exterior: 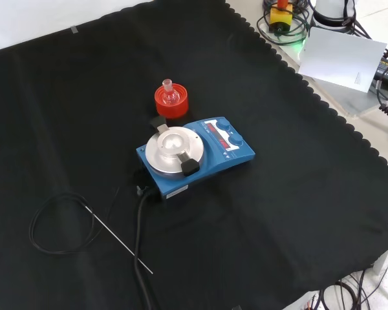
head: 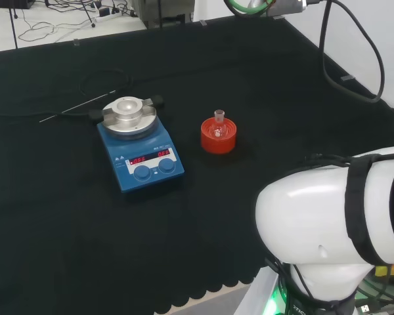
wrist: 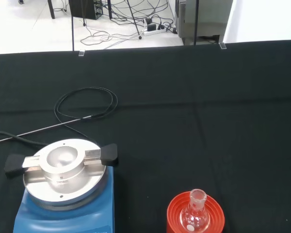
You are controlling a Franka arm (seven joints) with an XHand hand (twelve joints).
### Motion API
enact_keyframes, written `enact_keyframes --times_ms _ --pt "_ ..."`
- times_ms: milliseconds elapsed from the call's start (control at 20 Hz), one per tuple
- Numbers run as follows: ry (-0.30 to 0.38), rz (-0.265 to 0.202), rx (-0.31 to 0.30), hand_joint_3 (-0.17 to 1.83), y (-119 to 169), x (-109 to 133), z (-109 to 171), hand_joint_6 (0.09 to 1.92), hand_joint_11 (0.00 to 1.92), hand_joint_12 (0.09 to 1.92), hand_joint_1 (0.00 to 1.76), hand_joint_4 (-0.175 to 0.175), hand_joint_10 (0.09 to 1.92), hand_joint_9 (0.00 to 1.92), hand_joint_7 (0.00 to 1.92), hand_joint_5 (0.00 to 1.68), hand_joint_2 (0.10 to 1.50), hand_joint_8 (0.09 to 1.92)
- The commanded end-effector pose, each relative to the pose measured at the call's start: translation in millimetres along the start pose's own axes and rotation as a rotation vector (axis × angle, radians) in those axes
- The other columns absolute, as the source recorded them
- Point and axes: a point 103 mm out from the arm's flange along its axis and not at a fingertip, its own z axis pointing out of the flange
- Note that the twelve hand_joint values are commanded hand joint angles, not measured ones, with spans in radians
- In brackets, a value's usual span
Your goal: Pick up the round-bottom flask.
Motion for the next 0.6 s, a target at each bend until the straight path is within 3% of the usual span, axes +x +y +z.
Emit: enact_keyframes --times_ms 50,100,200,400,600 --pt "-0.01 0.001 -0.01 0.63 0 0 0 0.56 0.25 1.37 0.53 -0.016 0.94 0.44 0.34 0.35 1.03 0.89" --pt "-0.013 0.002 -0.01 0.53 0 1 -1 0.54 0.12 1.37 0.41 -0.014 0.83 0.31 0.2 0.37 1.09 0.76" --pt "-0.007 0.006 -0.009 0.45 0 0 0 0.51 0.03 1.37 0.33 -0.012 0.73 0.21 0.11 0.38 1.15 0.66" --pt "-0.007 0.007 -0.014 0.42 0 4 -1 0.5 0.0 1.36 0.31 -0.011 0.7 0.19 0.08 0.39 1.17 0.63" --pt "0.038 0.003 0.002 0.41 8 -21 10 0.5 0.0 1.36 0.31 -0.011 0.7 0.19 0.09 0.39 1.17 0.63"
